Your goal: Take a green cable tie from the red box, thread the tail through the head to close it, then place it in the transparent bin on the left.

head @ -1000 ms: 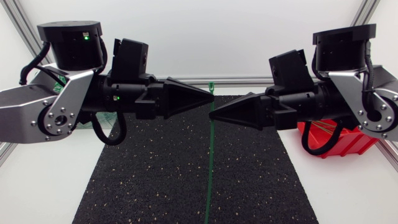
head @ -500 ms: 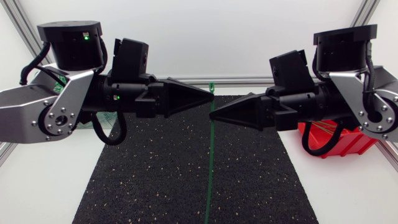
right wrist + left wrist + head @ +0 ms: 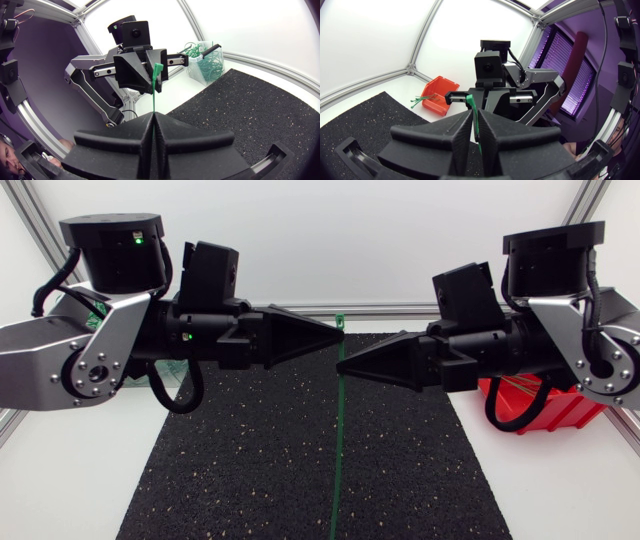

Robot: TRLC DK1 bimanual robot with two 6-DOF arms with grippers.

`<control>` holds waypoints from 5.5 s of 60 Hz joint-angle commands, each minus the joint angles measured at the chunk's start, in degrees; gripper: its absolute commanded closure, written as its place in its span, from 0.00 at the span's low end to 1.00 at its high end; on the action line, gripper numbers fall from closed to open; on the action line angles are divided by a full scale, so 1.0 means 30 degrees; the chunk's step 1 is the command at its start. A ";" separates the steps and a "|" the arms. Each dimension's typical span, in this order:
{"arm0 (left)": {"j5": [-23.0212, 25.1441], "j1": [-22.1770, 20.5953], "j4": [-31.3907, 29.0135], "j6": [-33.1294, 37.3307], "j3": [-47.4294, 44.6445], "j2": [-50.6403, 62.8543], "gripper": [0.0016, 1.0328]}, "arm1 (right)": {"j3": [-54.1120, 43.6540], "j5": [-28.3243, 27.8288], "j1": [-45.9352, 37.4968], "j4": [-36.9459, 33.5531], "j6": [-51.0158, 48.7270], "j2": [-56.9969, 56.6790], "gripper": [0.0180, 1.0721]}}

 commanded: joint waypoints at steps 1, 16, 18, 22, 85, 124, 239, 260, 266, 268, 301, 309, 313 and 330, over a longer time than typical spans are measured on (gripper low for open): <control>0.0280 -0.0151 0.0376 -0.0509 -0.0234 0.0316 0.91 | -0.0391 0.0057 0.0219 0.0211 0.0515 0.0005 0.94; 0.0280 -0.0092 0.0376 -0.1359 -0.0087 0.0667 0.96 | -0.0449 0.0145 0.0248 0.0299 0.0486 0.0005 0.94; 0.0280 -0.0004 0.0347 -0.1476 -0.0058 0.0667 0.96 | -0.0449 0.0145 0.0248 0.0358 0.0515 0.0005 0.94; 0.0251 0.0142 0.0288 -0.1798 -0.0029 0.0696 0.97 | -0.0508 0.0203 0.0248 0.0416 0.0515 -0.0024 0.94; 0.0105 0.2545 -0.6187 -0.1095 0.1963 0.0521 0.97 | 0.1367 0.6326 0.1713 -0.7347 -0.6399 -0.0610 0.04; 0.3298 0.5416 -1.0259 0.1952 0.5010 0.1868 0.97 | 0.3799 1.1424 0.0658 -1.2299 -1.3606 -0.0024 0.04; 0.3415 0.5884 -1.5884 0.7079 0.8789 0.5091 0.97 | -0.7276 2.7449 1.0121 0.8297 -3.3469 -0.3393 0.05; 0.3532 0.5914 -1.6499 0.7225 0.9346 0.5823 0.97 | -0.8213 2.3084 1.0209 1.3190 -3.8947 0.0210 0.05; 0.3650 0.5972 -1.6792 0.7284 0.9434 0.5911 0.97 | -0.8799 2.1883 1.0209 1.4918 -4.0822 0.1324 0.04; 0.3855 0.6031 -1.6968 0.7284 0.9463 0.6028 0.97 | -0.8945 2.0975 1.0209 1.5065 -4.1145 0.1470 0.04; 0.6491 0.7525 -2.1274 0.8632 1.0225 0.8841 0.97 | -0.9063 1.4852 0.9828 1.6764 -4.2903 0.3931 0.04; 0.6638 0.7701 -2.1714 0.8632 1.0635 0.9280 0.97 | -0.9180 1.4764 1.0033 1.6881 -4.2815 0.4488 0.04; 0.6638 0.7671 -2.1978 0.8632 1.0987 0.9544 0.97 | -0.9385 1.4647 1.0238 1.6998 -4.2785 0.4546 0.04; 0.6609 0.7613 -2.2358 0.8720 1.1456 1.0042 0.97 | -1.0498 1.3768 1.0824 1.8053 -4.2756 0.4869 0.07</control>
